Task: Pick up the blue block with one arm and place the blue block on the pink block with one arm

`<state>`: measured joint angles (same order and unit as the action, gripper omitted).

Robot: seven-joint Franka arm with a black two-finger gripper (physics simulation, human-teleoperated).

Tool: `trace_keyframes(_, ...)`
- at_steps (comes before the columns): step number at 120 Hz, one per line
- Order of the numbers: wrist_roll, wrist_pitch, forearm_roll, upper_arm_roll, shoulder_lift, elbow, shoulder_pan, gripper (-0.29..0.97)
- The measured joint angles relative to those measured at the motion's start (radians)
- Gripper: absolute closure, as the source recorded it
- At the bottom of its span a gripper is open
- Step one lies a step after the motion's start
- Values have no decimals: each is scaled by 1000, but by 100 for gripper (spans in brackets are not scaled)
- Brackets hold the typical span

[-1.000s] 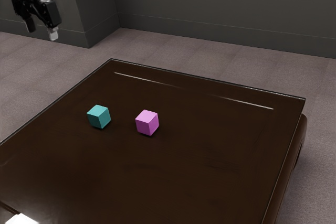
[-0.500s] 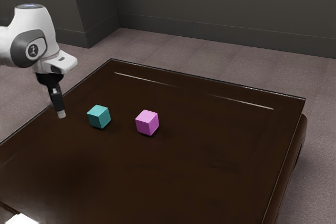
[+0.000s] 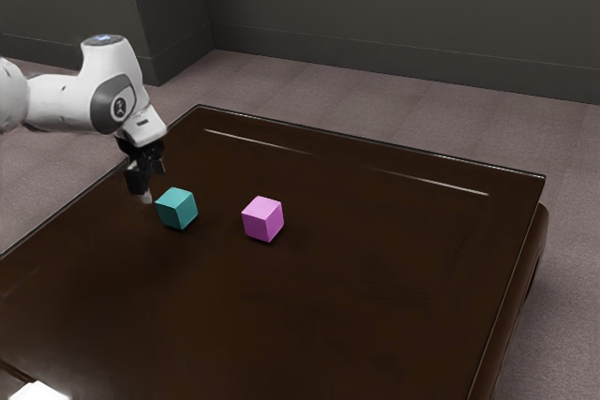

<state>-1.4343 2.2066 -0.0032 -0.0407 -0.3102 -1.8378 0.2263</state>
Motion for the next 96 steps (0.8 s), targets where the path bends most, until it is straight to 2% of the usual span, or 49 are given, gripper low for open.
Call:
trace_keyframes(24, -124, 7, -9, 102, -114, 98, 103, 0)
trace_keyframes(41, -191, 11, 1, 206, -186, 160, 227, 0)
trace_keyframes(68, -268, 23, 25, 266, -279, 229, 268, 0)
trace_keyframes(96, -319, 46, 36, 272, -335, 237, 280, 0)
